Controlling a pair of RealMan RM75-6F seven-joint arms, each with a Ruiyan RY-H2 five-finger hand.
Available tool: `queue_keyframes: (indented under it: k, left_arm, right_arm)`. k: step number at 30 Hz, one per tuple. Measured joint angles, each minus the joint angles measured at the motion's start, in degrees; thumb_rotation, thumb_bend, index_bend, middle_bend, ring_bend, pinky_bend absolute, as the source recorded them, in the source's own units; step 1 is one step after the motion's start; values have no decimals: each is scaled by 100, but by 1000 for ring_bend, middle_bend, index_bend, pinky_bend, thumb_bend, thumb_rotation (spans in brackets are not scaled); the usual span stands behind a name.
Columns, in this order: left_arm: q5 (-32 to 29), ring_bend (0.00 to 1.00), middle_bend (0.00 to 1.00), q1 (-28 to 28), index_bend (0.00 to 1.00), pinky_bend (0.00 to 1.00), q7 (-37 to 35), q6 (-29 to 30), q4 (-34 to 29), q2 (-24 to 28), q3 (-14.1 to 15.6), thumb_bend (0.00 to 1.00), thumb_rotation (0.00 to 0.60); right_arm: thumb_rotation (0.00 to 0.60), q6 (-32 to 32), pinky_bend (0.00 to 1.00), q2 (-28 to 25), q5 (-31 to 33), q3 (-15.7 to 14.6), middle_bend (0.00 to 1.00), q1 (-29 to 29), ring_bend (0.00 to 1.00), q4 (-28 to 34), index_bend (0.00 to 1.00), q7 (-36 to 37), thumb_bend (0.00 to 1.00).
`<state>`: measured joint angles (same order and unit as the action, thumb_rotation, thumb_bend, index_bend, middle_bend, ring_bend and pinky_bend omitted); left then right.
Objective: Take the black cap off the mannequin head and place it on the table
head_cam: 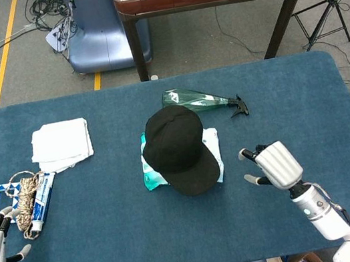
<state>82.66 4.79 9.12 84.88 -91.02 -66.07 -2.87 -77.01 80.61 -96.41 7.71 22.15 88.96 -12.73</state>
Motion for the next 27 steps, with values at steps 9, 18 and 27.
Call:
queue_keyframes:
  k: [9, 18, 27]
  left_arm:
    - [-17, 247, 197, -16, 254, 410, -69, 19, -22, 29, -12, 56, 600]
    - [-21, 247, 197, -43, 254, 410, -130, 39, -52, 73, -12, 57, 600]
    - [-35, 247, 197, -54, 254, 410, -140, 35, -70, 87, -14, 57, 600]
  right_arm:
    - [600, 12, 1000, 524, -209, -23, 873, 301, 709, -418, 488, 79, 0]
    - [600, 34, 1000, 1101, -310, -25, 884, 600, 718, -934, 513, 246, 0]
    - [600, -176, 1000, 1495, -387, -23, 903, 760, 738, -1464, 548, 503, 0]
